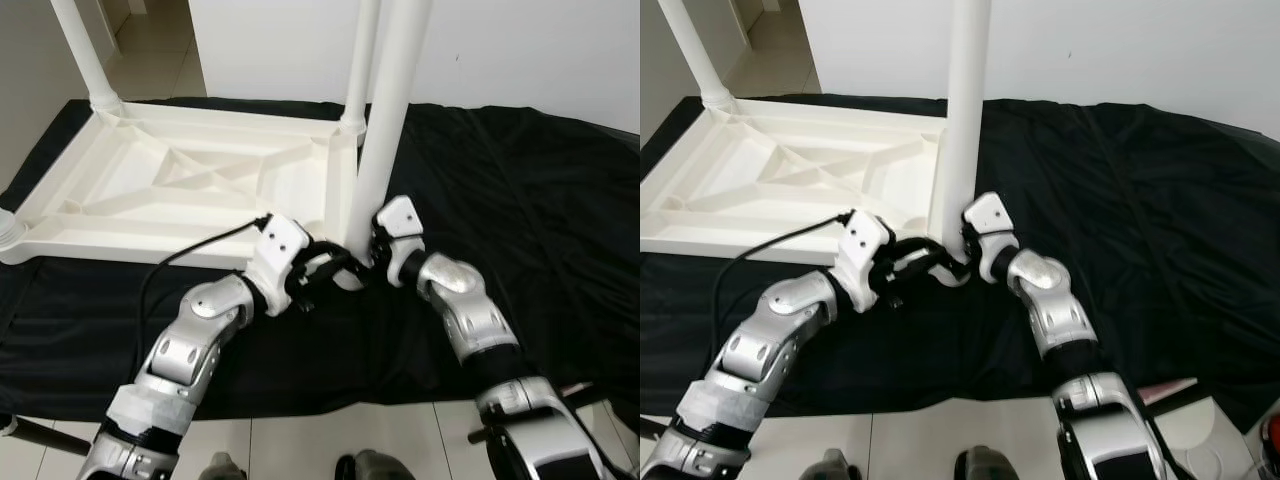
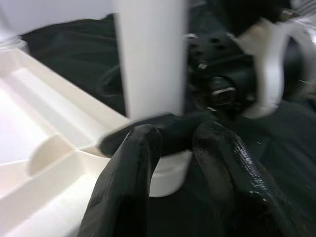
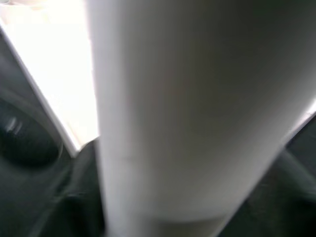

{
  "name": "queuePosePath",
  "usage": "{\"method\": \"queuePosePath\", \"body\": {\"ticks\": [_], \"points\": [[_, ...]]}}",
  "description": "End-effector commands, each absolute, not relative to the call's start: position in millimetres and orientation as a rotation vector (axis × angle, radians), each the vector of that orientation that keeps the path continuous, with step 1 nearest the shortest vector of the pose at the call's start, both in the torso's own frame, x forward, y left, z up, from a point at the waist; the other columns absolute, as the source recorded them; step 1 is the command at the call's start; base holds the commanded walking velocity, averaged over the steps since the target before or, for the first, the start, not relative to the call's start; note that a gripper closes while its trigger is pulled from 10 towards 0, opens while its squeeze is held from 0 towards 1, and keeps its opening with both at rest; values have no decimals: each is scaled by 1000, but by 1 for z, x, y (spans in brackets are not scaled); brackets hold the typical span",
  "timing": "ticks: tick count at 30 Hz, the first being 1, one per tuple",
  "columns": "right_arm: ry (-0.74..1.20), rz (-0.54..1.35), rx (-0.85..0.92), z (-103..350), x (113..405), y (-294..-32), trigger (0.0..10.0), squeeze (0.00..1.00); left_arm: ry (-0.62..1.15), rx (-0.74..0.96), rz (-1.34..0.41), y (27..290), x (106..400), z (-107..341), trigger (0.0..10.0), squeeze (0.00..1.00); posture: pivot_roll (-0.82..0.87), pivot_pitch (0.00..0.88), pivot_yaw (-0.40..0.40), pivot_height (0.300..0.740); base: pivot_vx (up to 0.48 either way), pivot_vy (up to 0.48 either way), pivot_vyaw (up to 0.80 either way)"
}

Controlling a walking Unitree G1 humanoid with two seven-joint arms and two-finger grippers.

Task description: Building children table

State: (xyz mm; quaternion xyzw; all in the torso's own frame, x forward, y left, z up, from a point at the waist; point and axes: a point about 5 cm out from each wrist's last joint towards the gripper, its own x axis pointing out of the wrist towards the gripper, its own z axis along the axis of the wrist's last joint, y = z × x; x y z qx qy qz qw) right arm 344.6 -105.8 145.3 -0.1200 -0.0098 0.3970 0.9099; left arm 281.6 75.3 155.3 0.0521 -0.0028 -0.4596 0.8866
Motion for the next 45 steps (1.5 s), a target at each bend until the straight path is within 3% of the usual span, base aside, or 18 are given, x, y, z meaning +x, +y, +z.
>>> {"method": "queuePosePath", "body": {"ticks": [1,9,18,22,26,35,37,45], "points": [[-2,877,-263,141,346,-97,0,0,6,116,-983,78,280,156,10000,0,44,13,0,740,0,0,0],[14,943,-218,133,338,-107,0,0,1,105,-941,82,279,156,10000,0,68,12,-26,740,0,0,0],[23,850,-156,125,337,-129,0,0,10,104,-943,83,277,153,10000,0,44,20,-29,740,0,0,0],[53,653,-106,119,339,-143,0,0,17,106,-950,83,278,152,10000,0,26,23,-33,740,0,0,0],[71,585,-91,117,339,-144,0,0,17,107,-952,82,279,152,10000,0,6,41,-37,740,0,0,0],[70,329,32,115,321,-135,0,0,21,88,-956,79,276,150,10000,0,-41,73,-47,740,0,0,0],[75,175,42,112,313,-131,0,0,24,88,-973,77,277,150,10000,0,-54,81,-39,740,0,0,0],[75,23,61,116,305,-122,0,0,27,88,-993,75,278,150,10000,0,-75,93,-31,740,0,0,0]]}}
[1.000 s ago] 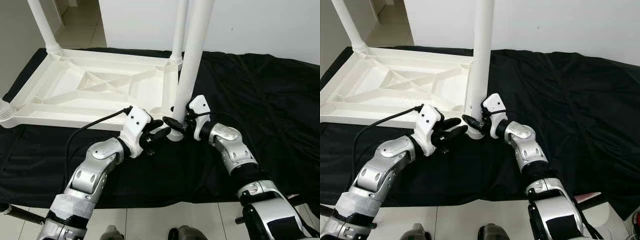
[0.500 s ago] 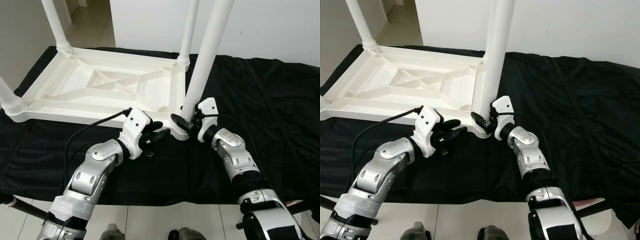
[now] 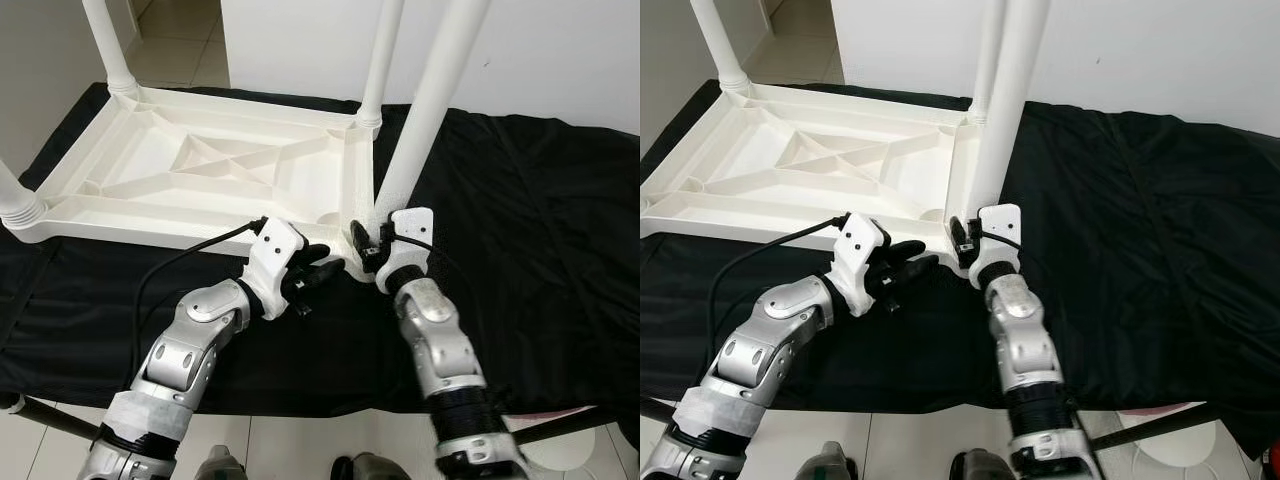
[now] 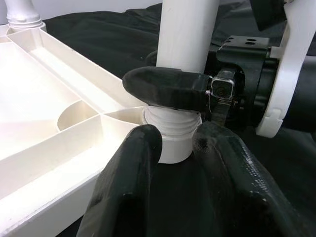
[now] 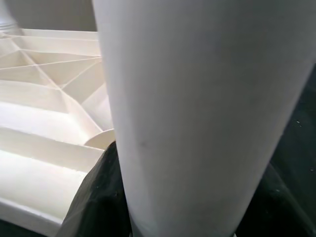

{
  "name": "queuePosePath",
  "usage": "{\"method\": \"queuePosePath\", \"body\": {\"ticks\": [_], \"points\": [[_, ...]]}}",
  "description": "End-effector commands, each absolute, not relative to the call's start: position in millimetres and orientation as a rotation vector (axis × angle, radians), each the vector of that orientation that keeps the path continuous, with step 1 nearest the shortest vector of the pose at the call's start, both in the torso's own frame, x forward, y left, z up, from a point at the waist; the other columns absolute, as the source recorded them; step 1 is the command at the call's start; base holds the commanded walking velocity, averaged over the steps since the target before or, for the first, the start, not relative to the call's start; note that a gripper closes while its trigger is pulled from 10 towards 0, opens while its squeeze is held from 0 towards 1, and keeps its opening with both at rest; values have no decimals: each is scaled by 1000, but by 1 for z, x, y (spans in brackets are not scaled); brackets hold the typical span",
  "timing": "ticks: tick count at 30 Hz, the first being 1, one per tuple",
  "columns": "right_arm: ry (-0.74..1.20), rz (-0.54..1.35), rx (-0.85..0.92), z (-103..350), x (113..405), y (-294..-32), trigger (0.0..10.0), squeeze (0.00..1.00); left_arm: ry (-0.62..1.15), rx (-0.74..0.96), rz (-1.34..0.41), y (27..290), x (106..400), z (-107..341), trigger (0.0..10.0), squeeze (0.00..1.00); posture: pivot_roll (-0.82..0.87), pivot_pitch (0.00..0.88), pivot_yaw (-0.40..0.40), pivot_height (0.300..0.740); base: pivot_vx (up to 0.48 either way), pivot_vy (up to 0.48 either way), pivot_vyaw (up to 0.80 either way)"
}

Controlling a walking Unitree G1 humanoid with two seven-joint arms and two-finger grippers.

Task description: Building children table

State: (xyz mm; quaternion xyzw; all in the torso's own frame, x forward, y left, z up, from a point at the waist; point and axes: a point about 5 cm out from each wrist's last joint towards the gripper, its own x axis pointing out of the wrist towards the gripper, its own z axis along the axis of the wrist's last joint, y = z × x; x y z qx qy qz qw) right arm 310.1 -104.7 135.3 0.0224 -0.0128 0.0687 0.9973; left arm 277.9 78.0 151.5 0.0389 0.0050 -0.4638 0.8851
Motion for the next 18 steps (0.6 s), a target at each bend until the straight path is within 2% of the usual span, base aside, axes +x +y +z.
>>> {"method": "queuePosePath", "body": {"ticks": [1,2,3,4,7,8,9,18], "points": [[70,42,71,119,304,-120,0,0,27,87,-995,74,278,150,10000,0,-75,93,-31,740,0,0,0],[70,42,71,119,304,-120,0,0,27,87,-995,74,278,150,10000,0,-75,93,-31,740,0,0,0],[70,51,62,122,302,-119,2353,0,27,87,-998,74,278,150,10000,0,-75,93,-31,740,0,0,0],[73,51,49,123,301,-119,10000,0,27,87,-999,73,278,150,10000,0,-84,97,-27,740,0,0,0],[80,47,40,123,300,-120,10000,0,26,88,-999,73,279,150,10000,0,-84,97,-29,740,0,0,0],[88,38,32,122,299,-121,10000,176,25,88,-995,74,279,151,10000,0,-82,99,-30,740,0,0,0],[90,35,36,122,299,-122,10000,1000,25,85,-990,75,279,151,10000,0,-82,103,-32,740,0,0,0],[70,125,32,126,298,-121,10000,1000,34,83,-979,79,275,149,10000,0,-73,111,-33,740,0,0,0]]}}
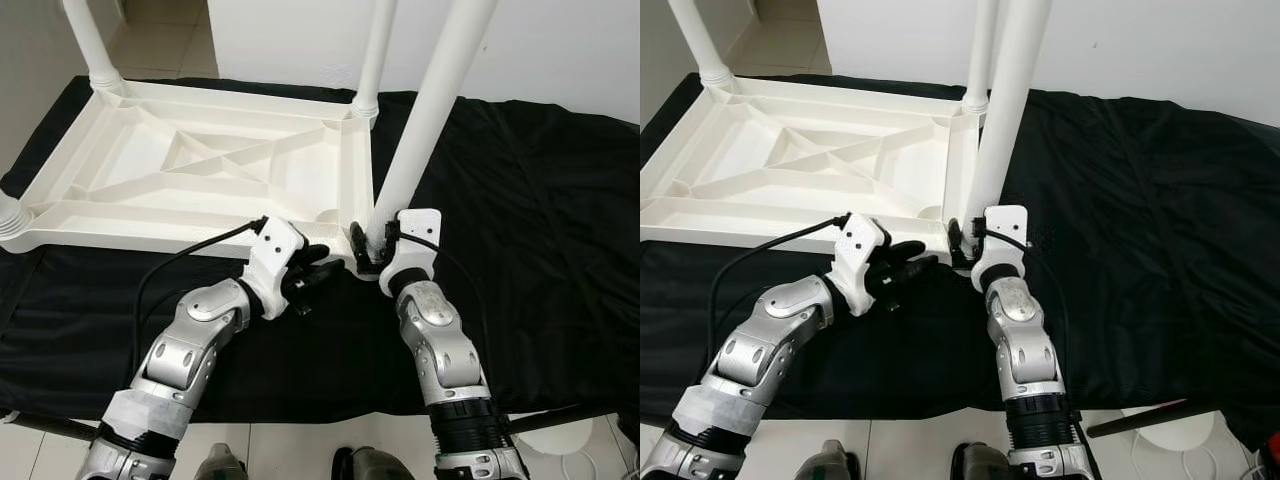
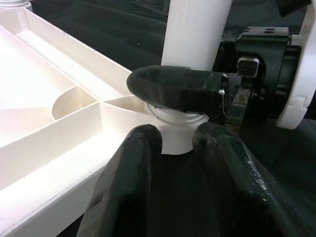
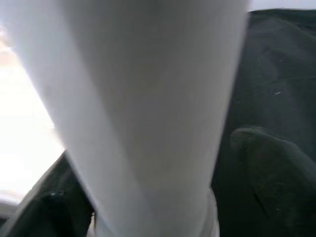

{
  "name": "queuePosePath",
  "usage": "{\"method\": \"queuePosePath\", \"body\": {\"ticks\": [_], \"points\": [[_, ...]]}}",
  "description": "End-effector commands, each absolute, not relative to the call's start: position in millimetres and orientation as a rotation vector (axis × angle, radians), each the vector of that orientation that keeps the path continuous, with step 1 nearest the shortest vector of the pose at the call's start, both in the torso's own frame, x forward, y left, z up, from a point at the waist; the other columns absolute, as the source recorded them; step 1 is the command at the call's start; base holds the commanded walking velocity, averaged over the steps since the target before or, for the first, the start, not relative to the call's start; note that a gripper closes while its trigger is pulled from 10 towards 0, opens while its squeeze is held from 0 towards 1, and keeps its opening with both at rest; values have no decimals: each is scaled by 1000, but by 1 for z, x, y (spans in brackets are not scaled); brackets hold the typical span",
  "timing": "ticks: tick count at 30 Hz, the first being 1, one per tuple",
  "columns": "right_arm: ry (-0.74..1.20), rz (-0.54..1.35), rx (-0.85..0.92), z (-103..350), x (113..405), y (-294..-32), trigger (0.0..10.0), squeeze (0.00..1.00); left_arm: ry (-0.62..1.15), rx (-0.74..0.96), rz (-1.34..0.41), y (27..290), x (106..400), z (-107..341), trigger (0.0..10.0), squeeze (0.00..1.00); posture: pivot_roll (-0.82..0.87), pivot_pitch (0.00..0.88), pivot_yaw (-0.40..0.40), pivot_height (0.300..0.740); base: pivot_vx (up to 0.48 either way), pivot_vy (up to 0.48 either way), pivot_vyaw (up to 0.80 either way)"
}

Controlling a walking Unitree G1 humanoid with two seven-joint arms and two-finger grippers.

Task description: Building children table

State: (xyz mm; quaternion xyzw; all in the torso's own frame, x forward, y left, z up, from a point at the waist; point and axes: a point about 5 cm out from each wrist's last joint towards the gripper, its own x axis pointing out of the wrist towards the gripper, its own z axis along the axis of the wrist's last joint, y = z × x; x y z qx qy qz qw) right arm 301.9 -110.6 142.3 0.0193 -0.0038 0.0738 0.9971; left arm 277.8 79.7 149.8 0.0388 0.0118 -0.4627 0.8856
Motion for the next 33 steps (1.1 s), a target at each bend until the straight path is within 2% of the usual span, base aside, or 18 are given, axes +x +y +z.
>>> {"method": "queuePosePath", "body": {"ticks": [1,2,3,6,12,18,26,27,28,33], "points": [[70,125,32,126,298,-121,10000,1000,34,83,-979,79,275,149,10000,0,-73,111,-33,740,0,0,0],[74,193,19,126,298,-123,10000,0,40,74,-969,80,274,147,10000,0,-72,107,-32,740,0,0,0],[59,279,-22,129,301,-129,10000,0,44,68,-964,82,272,146,10000,0,-65,103,-32,740,0,0,0],[47,376,-99,135,310,-142,10000,0,40,70,-951,83,271,146,10000,0,-55,94,-38,740,0,0,0],[37,422,-135,142,319,-146,10000,0,28,78,-935,84,273,148,10000,0,-53,94,-39,740,0,0,0],[5,600,-173,145,334,-131,10000,0,38,95,-914,92,270,147,10000,0,20,74,-33,740,0,0,0],[18,670,-168,140,337,-122,10000,0,38,97,-895,96,270,147,10000,0,27,77,-35,740,0,0,0],[23,684,-167,139,339,-123,4667,0,38,96,-895,96,269,147,10000,0,30,69,-45,740,0,0,0],[24,699,-162,138,339,-124,0,0,36,97,-896,95,269,147,10000,0,29,67,-48,740,0,0,0],[28,713,-161,135,337,-130,0,0,27,92,-894,93,269,148,10000,0,32,62,-58,740,0,0,0]]}}
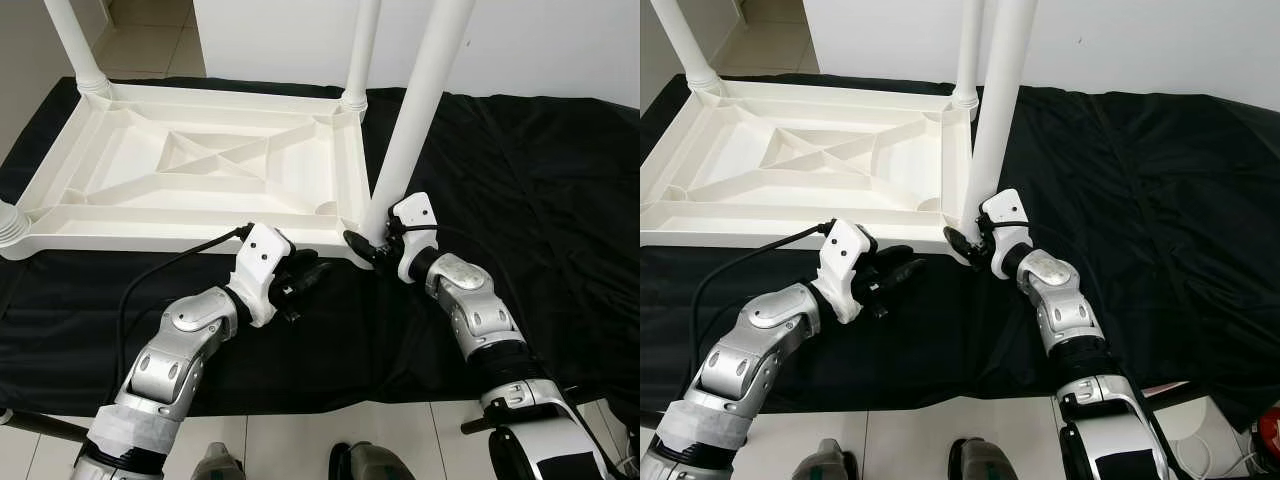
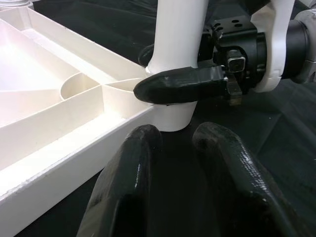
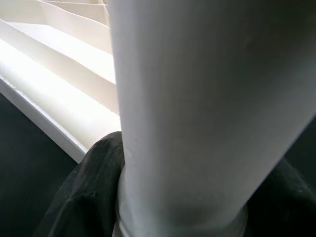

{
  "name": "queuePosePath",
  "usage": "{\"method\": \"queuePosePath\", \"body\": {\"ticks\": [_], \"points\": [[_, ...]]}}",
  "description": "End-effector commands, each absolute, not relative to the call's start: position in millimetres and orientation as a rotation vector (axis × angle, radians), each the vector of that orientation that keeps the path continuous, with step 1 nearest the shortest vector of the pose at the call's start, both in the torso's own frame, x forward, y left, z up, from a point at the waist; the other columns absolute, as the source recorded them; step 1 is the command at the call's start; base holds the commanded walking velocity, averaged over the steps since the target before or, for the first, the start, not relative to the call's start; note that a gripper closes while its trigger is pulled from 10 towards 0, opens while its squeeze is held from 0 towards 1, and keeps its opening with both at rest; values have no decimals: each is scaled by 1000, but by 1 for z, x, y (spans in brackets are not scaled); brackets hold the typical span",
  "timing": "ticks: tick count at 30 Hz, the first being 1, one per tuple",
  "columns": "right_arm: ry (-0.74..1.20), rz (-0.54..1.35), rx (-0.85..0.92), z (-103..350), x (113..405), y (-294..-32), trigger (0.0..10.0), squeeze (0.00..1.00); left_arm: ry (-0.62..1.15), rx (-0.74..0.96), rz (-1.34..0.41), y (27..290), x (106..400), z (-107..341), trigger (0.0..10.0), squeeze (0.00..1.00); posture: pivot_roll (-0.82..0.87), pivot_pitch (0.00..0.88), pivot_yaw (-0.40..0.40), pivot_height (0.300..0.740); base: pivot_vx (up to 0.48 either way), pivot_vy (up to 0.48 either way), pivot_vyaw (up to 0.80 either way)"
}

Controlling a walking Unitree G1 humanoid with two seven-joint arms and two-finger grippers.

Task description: Building children table

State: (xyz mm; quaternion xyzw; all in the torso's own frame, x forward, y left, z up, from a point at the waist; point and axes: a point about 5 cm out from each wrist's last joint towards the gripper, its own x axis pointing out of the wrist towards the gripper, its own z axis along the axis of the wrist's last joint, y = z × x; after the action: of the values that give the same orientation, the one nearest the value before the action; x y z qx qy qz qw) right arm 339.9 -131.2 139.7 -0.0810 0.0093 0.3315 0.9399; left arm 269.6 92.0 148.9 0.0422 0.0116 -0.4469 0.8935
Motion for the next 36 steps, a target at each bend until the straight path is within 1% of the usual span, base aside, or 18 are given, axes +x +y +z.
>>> {"method": "queuePosePath", "body": {"ticks": [1,7,9,14,16,18,20,23,24,26,27,30,32,36], "points": [[28,713,-161,135,337,-130,0,0,27,92,-894,93,269,148,10000,0,32,62,-58,740,0,0,0],[36,702,-137,127,331,-135,0,0,23,89,-891,92,269,147,10000,0,31,53,-63,740,0,0,0],[43,662,-98,122,327,-136,0,0,20,88,-896,91,268,148,10000,0,31,49,-64,740,0,0,0],[45,617,-75,119,325,-136,0,0,18,88,-898,91,269,148,10000,0,27,47,-65,740,0,0,0],[41,520,-56,117,321,-135,0,0,17,88,-902,92,270,149,10000,0,21,49,-61,740,0,0,0],[41,520,-56,117,321,-135,0,0,17,88,-902,92,270,149,10000,0,21,49,-61,740,0,0,0],[53,375,-24,114,316,-136,0,0,17,88,-908,92,270,149,10000,0,18,51,-56,740,0,0,0],[53,375,-24,114,316,-136,0,0,17,88,-908,92,270,149,10000,0,18,51,-56,740,0,0,0],[60,224,3,109,311,-135,0,0,13,86,-915,92,271,150,10000,0,9,56,-49,740,0,0,0],[60,224,3,109,311,-135,0,0,13,86,-915,92,271,150,10000,0,9,56,-49,740,0,0,0],[65,159,20,107,308,-135,0,0,12,85,-917,92,272,151,10000,0,8,56,-49,740,0,0,0],[69,102,31,104,305,-134,0,0,11,87,-919,92,272,151,10000,0,6,59,-48,740,0,0,0],[84,-21,67,100,301,-131,0,0,11,87,-921,92,272,152,10000,0,2,66,-50,740,0,0,0],[82,-66,61,100,299,-125,0,0,14,86,-922,92,272,151,10000,0,2,66,-50,740,0,0,0]]}}
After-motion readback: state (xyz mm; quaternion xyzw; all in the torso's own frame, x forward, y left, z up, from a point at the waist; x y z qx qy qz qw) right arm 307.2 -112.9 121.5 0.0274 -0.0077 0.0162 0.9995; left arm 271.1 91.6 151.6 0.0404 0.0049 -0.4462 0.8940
